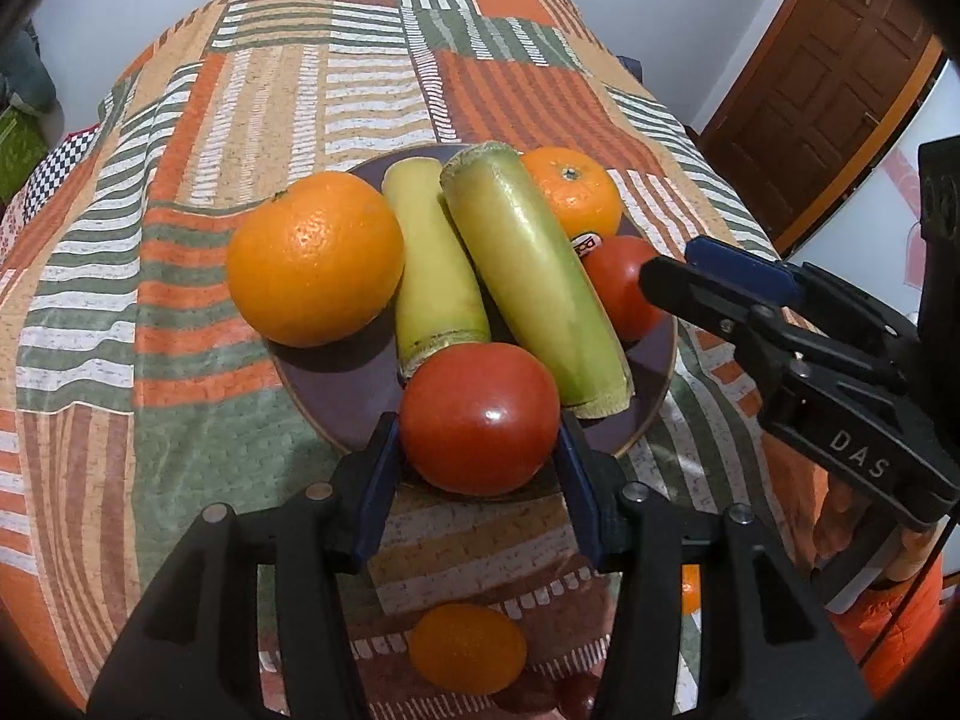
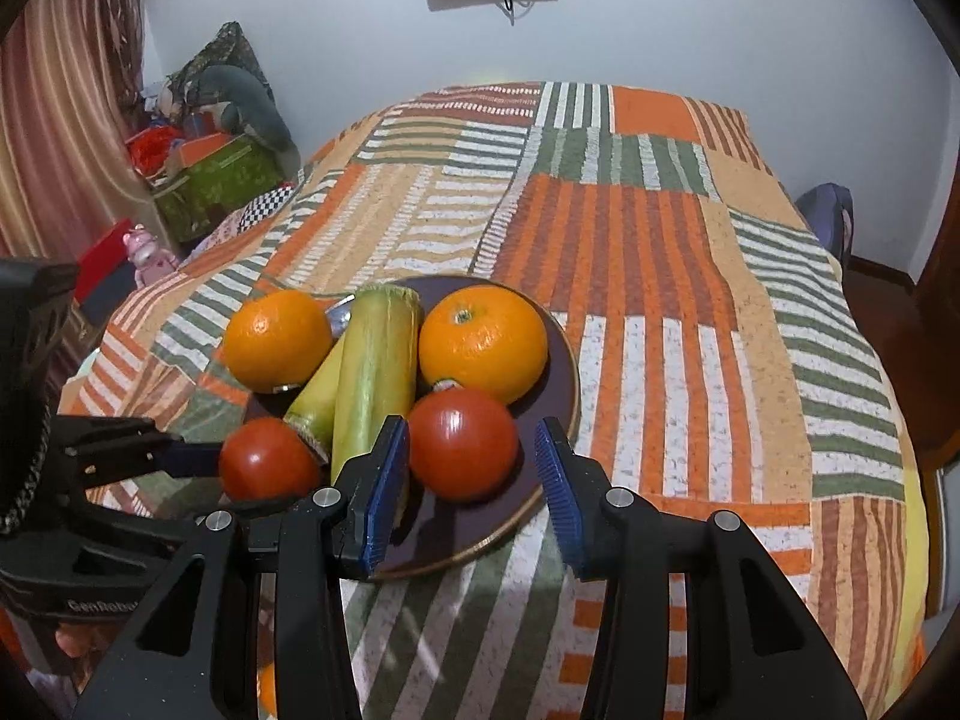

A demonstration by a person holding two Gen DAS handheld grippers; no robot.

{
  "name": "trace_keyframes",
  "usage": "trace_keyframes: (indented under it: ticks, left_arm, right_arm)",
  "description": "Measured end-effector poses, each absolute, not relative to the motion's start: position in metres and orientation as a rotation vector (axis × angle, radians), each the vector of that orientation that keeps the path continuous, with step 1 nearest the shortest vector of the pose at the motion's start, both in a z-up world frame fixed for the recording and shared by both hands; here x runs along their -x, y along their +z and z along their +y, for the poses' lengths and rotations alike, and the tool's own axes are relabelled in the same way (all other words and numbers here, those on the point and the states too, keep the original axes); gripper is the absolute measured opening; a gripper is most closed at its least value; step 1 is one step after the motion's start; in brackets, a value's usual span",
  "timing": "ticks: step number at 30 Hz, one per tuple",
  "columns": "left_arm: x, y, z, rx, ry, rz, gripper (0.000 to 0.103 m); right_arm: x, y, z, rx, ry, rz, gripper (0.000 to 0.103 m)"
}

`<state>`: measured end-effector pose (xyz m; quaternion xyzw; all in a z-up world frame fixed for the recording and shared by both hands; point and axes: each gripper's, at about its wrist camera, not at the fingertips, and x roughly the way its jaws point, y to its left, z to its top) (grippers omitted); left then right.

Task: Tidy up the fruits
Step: 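Set the tomato on the plate with the left tool while the right tool sets its tomato, then grasp a small tangerine with the left tool while the right tool grasps another tangerine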

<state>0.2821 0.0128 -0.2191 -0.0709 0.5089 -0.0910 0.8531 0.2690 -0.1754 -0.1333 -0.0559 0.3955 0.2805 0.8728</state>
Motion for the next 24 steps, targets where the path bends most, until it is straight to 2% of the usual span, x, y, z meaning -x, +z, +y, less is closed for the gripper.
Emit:
trace_keyframes:
  ticks: [7, 11, 13, 19, 24]
  left_arm:
    - [-0.282, -0.215, 0.013, 0.155, -0.187, 1.068, 0.052]
    - [-0.274, -0.2, 0.018, 0.162, -0.158, 1.016, 0.068]
    - [-0.269, -0.193, 0.021, 0.165, -0.144, 0.997, 0.068]
    - [-0.245, -0.165, 0.03, 0.151, -0.125, 0.947, 0.068]
    - [-0.221, -0.149, 0.034, 0.134, -0.111, 0.915, 0.068]
  right_arm:
    - [-0.267, -0.133, -0.172, 0.131, 0.593, 0.839, 0.041]
    - [-0.26, -0.127, -0.175, 0.128, 0.594, 0.84, 0.046]
    - [-0.254, -0.121, -0.178, 0.128, 0.592, 0.829, 0.054]
    - [-0.229, -0.099, -0.181, 0.132, 0.596, 0.793, 0.066]
    - [-0.205, -0.087, -0.185, 0.115, 0.603, 0.768, 0.067]
